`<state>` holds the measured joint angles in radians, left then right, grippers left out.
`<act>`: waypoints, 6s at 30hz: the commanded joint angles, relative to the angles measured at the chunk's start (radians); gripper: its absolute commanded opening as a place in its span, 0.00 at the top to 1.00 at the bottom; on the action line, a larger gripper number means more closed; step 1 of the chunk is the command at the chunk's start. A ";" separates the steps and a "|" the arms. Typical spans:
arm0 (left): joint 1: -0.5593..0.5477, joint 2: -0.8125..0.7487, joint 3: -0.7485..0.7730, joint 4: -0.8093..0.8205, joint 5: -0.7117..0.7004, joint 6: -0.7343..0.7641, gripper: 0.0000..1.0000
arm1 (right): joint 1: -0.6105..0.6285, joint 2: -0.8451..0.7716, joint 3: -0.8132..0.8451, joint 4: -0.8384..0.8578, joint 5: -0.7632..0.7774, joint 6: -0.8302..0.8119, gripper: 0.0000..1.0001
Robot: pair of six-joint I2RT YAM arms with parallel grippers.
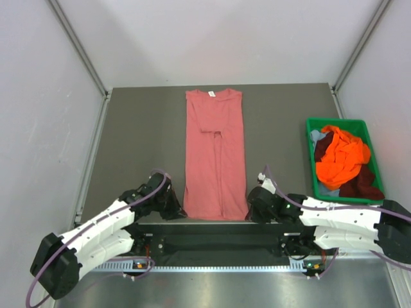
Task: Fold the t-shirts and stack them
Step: Fold the tshirt
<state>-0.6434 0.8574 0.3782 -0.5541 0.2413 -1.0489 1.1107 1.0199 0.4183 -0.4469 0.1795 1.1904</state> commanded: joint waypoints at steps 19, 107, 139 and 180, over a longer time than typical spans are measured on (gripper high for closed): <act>0.047 0.137 0.226 -0.013 -0.074 0.009 1.00 | -0.011 0.104 0.275 -0.147 0.183 -0.212 1.00; 0.580 1.456 1.579 0.215 0.326 0.325 0.60 | -0.815 1.140 1.444 -0.073 -0.380 -0.779 0.71; 0.531 0.954 0.694 0.324 0.414 0.552 0.53 | -0.810 0.809 0.714 0.146 -0.667 -0.922 0.56; 0.502 0.916 0.689 0.145 0.196 0.599 1.00 | -0.822 0.775 0.663 0.116 -0.502 -0.933 1.00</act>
<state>-0.1429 1.8271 1.0672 -0.3721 0.4931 -0.4694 0.2989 1.8507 1.0988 -0.3054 -0.3923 0.2882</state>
